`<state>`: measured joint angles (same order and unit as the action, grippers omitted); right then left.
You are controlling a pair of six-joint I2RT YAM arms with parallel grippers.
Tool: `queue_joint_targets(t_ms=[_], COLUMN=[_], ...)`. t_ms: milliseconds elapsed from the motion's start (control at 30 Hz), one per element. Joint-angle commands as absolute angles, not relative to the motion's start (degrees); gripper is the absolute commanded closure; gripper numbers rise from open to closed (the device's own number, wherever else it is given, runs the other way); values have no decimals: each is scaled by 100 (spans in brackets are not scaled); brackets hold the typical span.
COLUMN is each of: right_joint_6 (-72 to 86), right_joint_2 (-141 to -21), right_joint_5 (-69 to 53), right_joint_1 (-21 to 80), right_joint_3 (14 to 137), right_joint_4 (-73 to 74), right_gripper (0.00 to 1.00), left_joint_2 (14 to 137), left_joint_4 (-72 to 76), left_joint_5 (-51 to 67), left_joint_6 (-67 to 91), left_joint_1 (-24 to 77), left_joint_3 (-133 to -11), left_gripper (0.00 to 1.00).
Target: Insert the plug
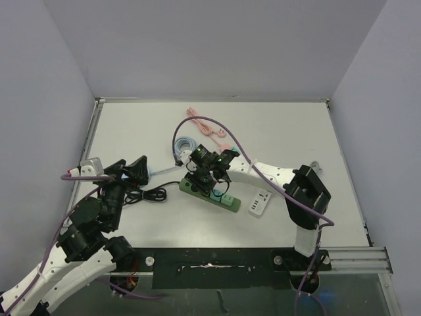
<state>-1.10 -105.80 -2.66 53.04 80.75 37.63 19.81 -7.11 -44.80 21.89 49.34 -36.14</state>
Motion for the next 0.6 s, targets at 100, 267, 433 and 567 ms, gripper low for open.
queue_joint_targets(t_ms=[100, 267, 433, 567], right_joint_6=[73, 10, -188, -324], right_joint_2=[-10521, -10361, -10433, -10481], right_joint_5=[-689, -856, -911, -840], right_joint_1=[4984, 4808, 4909, 5042], right_joint_3=[7619, 7605, 7835, 7997], right_joint_4=[3461, 3438, 3651, 3849], right_gripper=[70, 63, 57, 54], left_joint_2=[2059, 2048, 2065, 2066], left_joint_4=[-536, -532, -527, -545], left_joint_5=[-4535, -4543, -4544, -4555], left_joint_6=[2188, 2177, 2171, 2167], left_joint_1=[4929, 4923, 4925, 4928], left_joint_3=[-3683, -3683, -3683, -3683], left_gripper=[23, 23, 23, 23])
